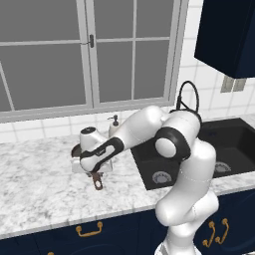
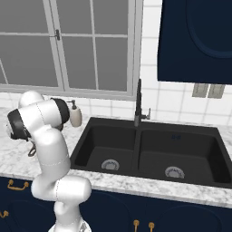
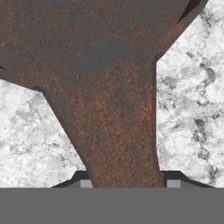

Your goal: Pick the pan and sponge and place them into the sink. Then turn on the water.

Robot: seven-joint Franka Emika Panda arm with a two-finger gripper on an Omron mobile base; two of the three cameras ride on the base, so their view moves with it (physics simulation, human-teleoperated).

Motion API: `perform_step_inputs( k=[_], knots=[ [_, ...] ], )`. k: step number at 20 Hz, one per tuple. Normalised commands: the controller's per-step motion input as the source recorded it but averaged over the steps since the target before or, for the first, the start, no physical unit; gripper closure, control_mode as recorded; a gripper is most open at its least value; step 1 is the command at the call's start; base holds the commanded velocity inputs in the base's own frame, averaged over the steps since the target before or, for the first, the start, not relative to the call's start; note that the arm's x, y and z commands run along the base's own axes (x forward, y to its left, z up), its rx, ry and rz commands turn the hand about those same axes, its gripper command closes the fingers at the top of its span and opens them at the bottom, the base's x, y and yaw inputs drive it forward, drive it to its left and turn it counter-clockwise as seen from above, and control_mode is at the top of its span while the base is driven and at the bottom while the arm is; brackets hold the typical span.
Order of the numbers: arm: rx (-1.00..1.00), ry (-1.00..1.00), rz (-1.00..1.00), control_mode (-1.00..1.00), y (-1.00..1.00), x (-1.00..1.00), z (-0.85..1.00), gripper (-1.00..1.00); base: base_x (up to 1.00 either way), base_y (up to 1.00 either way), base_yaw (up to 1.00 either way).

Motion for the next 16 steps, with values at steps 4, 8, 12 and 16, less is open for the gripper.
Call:
perform_step_inputs(
  k=[4,8,12,16],
  knots=[
    [0.06,-0.03,0.0,-1.0,-0.23,-0.11,-0.06,1.0,0.0,0.0,0.0],
    [0.09,-0.1,0.0,-1.0,-0.05,-0.49,0.09,1.0,0.0,0.0,0.0],
    [0.08,-0.07,0.0,-1.0,-0.05,-0.61,0.58,1.0,0.0,0.0,0.0],
    [0.03,0.0,-0.01,-1.0,-0.29,-0.08,0.96,1.0,0.0,0.0,0.0]
  ],
)
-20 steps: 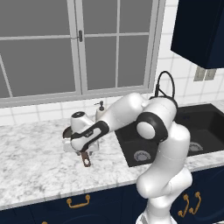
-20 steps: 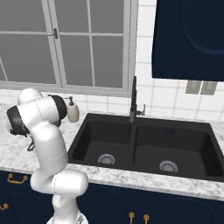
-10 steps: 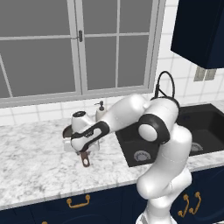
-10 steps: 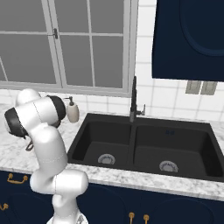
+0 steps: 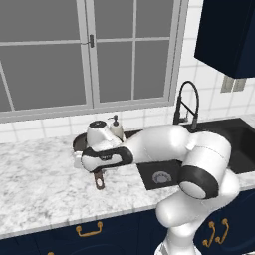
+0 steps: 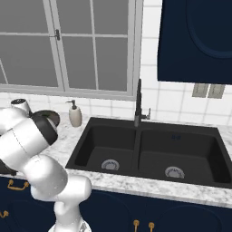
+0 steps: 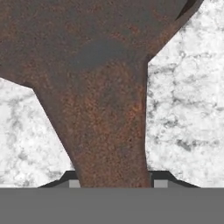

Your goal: Pick the pan and sponge and place them into the sink. Then turn on the water.

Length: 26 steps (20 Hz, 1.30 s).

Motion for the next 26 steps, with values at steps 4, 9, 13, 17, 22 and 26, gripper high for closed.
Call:
perform_step_inputs(
  k=[4,9,13,17,22,26],
  knots=[
    [0.0,0.0,-0.01,-1.0,-0.57,-0.44,0.94,1.0,0.0,0.0,0.0],
    [0.0,0.0,0.0,-1.0,-0.8,-0.67,0.73,1.0,0.0,0.0,0.0],
    [0.0,0.02,0.0,-1.0,-0.92,-0.08,0.52,1.0,0.0,0.0,0.0],
    [0.0,0.02,0.0,-1.0,-0.83,0.0,0.32,1.0,0.0,0.0,0.0],
    [0.0,0.0,0.0,-1.0,-0.57,0.0,0.18,1.0,0.0,0.0,0.0],
    [0.0,0.01,0.0,-1.0,-0.48,0.03,0.19,1.0,0.0,0.0,0.0]
  ],
)
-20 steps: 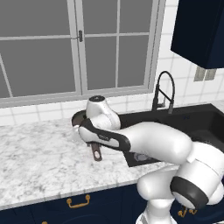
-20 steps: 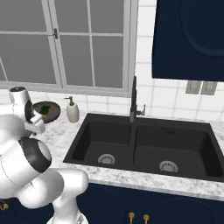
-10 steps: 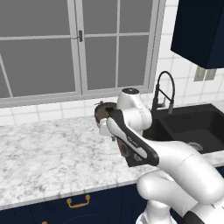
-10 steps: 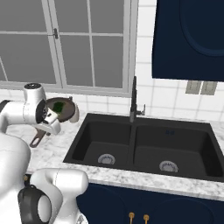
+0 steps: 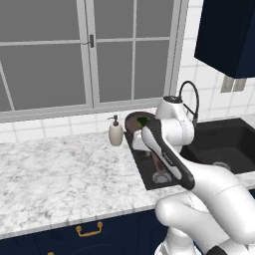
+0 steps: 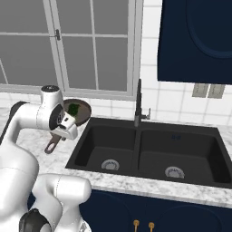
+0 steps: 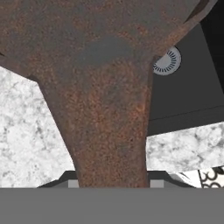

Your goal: Pick the pan and sponge and place them into the sink. Then turn on the water.

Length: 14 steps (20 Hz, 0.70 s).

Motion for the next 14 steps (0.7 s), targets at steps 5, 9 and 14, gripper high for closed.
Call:
perform_step_inputs(
  k=[5,9,14],
  knots=[
    [0.0,0.02,0.0,-1.0,-0.56,0.13,0.02,1.0,0.0,0.0,0.0],
    [0.0,0.0,0.0,-1.0,-0.75,0.0,0.0,1.0,0.0,0.0,0.0],
    [0.0,0.0,0.0,-1.0,-0.71,0.0,0.05,1.0,0.0,0.0,0.0]
  ],
)
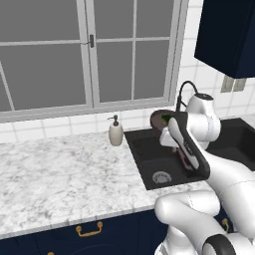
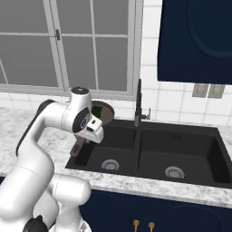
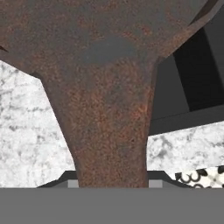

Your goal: Pick the pan and sponge and place them into the sink. Then turn on the water.

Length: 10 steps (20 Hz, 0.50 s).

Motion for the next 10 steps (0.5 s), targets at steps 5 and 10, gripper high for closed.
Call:
perform_step_inputs(
  k=[5,10],
  knots=[
    [0.0,0.01,0.0,-1.0,-0.48,0.14,0.0,1.0,0.0,0.0,0.0],
    [0.0,0.0,0.0,-1.0,-0.29,0.26,0.0,1.0,0.0,0.0,0.0]
  ],
)
